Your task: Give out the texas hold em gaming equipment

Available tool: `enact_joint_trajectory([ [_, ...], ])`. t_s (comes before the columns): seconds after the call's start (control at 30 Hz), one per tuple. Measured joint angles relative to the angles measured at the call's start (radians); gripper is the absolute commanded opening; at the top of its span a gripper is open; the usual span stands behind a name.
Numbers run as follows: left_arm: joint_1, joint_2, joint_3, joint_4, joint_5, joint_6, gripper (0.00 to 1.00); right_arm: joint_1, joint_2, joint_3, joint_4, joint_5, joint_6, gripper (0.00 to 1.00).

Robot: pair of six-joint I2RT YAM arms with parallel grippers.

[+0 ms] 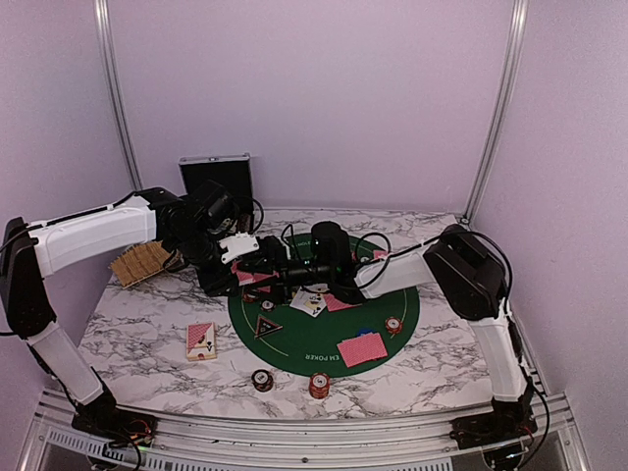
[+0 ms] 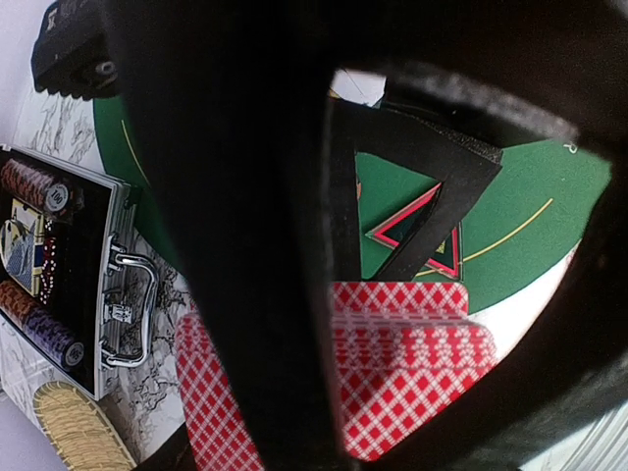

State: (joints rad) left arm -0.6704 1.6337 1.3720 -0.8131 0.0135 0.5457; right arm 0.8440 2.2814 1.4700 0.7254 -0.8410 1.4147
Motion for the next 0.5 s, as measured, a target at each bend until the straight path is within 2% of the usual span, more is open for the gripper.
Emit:
enact_joint_trajectory([
  [0.5, -0.005, 0.000, 0.000, 0.000, 0.005, -0.001, 0.00, 0.037, 0.078, 0.114, -0.013, -0.007, 0.024, 0.77],
])
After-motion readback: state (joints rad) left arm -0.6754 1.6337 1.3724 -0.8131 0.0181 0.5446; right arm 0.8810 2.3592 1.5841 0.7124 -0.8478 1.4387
